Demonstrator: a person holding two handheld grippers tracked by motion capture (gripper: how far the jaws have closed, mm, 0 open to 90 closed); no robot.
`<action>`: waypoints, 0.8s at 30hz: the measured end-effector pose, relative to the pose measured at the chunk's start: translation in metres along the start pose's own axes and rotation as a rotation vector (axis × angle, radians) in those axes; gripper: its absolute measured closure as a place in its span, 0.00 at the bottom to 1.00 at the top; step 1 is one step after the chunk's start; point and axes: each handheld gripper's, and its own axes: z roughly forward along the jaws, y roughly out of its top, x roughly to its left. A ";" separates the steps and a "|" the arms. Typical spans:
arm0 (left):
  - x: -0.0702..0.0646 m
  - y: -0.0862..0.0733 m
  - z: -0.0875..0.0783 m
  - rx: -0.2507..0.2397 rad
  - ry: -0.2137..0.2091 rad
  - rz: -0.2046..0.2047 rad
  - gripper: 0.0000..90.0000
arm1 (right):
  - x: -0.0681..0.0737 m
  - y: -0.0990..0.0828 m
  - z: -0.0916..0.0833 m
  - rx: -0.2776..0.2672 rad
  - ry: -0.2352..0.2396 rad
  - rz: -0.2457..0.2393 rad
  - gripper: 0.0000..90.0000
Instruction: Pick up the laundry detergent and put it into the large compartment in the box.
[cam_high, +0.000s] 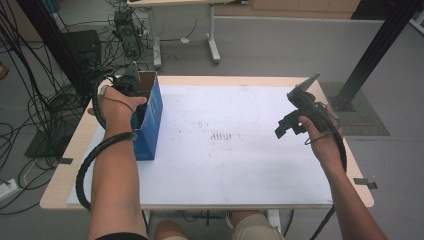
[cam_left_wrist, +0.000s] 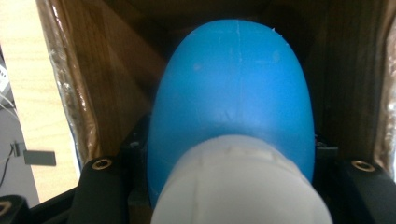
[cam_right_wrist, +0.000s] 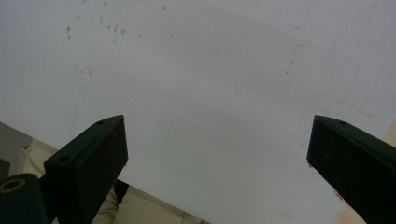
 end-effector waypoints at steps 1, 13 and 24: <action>0.000 0.000 0.000 0.002 0.000 0.001 0.42 | 0.000 0.000 0.000 0.001 0.000 0.000 0.06; -0.001 -0.002 0.001 -0.011 0.001 -0.003 0.42 | -0.002 -0.001 -0.002 -0.005 -0.003 0.006 0.06; 0.002 -0.001 0.002 -0.009 -0.005 -0.007 0.42 | 0.000 0.002 0.001 0.003 -0.009 0.006 0.06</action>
